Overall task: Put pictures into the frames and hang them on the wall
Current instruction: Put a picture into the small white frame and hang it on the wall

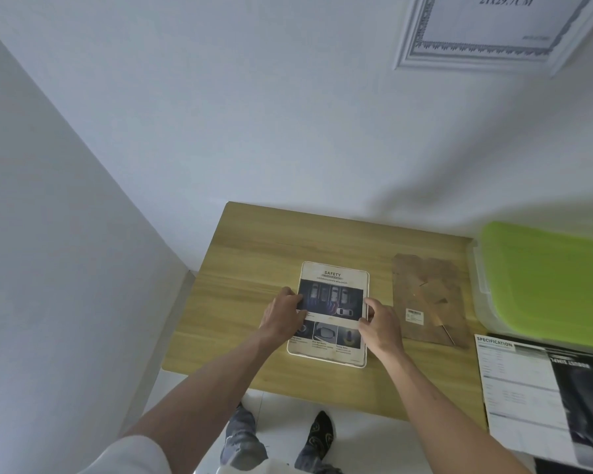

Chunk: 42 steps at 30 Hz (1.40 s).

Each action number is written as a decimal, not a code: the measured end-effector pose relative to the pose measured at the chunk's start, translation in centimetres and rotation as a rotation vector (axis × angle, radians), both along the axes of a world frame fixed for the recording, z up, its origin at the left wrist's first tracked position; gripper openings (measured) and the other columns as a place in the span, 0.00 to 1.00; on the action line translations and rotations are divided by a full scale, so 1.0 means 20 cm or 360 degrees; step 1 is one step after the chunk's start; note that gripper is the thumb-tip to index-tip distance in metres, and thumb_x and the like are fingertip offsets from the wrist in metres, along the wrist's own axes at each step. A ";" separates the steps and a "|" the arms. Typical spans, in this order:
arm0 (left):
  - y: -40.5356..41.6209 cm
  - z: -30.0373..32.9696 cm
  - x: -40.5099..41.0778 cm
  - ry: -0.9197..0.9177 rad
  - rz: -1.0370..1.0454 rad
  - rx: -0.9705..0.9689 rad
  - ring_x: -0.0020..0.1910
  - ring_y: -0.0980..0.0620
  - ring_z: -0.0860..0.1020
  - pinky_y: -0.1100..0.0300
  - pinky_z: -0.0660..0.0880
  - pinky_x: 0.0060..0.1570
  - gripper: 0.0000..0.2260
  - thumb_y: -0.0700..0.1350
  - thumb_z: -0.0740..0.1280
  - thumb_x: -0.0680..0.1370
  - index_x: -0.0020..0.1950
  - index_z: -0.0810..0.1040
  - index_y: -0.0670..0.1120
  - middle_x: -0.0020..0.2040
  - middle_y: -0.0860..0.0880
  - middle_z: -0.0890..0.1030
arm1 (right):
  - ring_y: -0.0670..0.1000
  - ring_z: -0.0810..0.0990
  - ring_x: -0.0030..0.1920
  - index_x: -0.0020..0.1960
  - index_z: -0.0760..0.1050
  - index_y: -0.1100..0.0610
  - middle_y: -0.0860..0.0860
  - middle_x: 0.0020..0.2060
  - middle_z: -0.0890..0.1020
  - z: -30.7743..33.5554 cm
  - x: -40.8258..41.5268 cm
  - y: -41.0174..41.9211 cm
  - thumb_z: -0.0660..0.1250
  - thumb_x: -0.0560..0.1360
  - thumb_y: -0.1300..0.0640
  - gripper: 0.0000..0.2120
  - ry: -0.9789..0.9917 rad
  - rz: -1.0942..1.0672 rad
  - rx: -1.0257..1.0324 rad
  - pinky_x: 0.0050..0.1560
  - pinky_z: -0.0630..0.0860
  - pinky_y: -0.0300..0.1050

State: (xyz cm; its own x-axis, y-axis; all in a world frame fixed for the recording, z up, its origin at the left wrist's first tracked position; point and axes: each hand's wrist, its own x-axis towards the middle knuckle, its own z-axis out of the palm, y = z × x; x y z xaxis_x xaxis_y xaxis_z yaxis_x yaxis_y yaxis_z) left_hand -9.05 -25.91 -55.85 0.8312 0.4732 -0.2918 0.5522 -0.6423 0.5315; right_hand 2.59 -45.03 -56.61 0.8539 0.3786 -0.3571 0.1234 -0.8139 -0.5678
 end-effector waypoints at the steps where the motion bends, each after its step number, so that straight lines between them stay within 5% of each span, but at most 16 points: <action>1: 0.00 0.00 0.00 -0.0002 -0.0002 -0.0002 0.50 0.46 0.78 0.50 0.78 0.51 0.13 0.45 0.67 0.78 0.61 0.79 0.42 0.57 0.47 0.75 | 0.56 0.74 0.65 0.73 0.69 0.55 0.57 0.64 0.75 0.00 0.00 0.00 0.65 0.76 0.64 0.26 -0.0006 -0.0002 0.0008 0.67 0.72 0.52; 22: -0.01 0.04 0.00 -0.0022 0.0029 -0.0060 0.53 0.46 0.78 0.52 0.77 0.55 0.15 0.44 0.68 0.78 0.64 0.78 0.41 0.58 0.46 0.76 | 0.54 0.79 0.58 0.70 0.72 0.52 0.55 0.61 0.77 0.02 0.00 -0.02 0.65 0.77 0.61 0.22 0.0058 -0.0023 0.0092 0.62 0.76 0.54; 29: -0.11 0.10 0.11 -0.0221 0.0059 0.0154 0.54 0.51 0.73 0.54 0.78 0.46 0.15 0.51 0.66 0.78 0.61 0.77 0.44 0.59 0.49 0.72 | 0.53 0.78 0.60 0.71 0.71 0.52 0.54 0.63 0.77 0.09 0.18 -0.18 0.66 0.78 0.59 0.22 -0.0044 -0.0244 0.0048 0.63 0.75 0.52; 33: -0.32 0.15 0.32 -0.0297 -0.0066 -0.0029 0.58 0.49 0.74 0.53 0.76 0.53 0.19 0.49 0.66 0.79 0.68 0.75 0.44 0.63 0.47 0.73 | 0.59 0.73 0.66 0.70 0.72 0.54 0.58 0.66 0.75 0.10 0.37 -0.37 0.67 0.77 0.57 0.22 -0.0078 -0.0457 -0.0104 0.67 0.71 0.54; 38: -0.66 0.19 0.57 -0.0088 -0.0118 -0.0393 0.65 0.45 0.72 0.53 0.72 0.63 0.23 0.48 0.66 0.78 0.73 0.70 0.43 0.69 0.45 0.70 | 0.63 0.73 0.64 0.69 0.72 0.57 0.61 0.63 0.75 0.08 0.53 -0.56 0.65 0.74 0.54 0.24 -0.0002 -0.0497 -0.0321 0.61 0.74 0.55; 42: -0.80 0.18 0.72 0.0150 0.0184 -0.0643 0.60 0.41 0.76 0.53 0.75 0.58 0.17 0.41 0.64 0.76 0.63 0.75 0.37 0.61 0.40 0.76 | 0.64 0.72 0.66 0.73 0.69 0.57 0.63 0.64 0.75 0.06 0.55 -0.60 0.65 0.75 0.55 0.26 0.0026 -0.0487 -0.0314 0.63 0.72 0.55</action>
State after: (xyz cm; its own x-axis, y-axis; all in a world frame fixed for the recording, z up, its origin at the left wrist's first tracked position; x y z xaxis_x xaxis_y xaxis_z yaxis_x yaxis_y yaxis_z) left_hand 5.31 -41.96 -52.21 0.7402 0.3937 -0.5450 0.6666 -0.3240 0.6713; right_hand 13.66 -57.11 -55.43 0.9107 0.0286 -0.4122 -0.1507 -0.9059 -0.3958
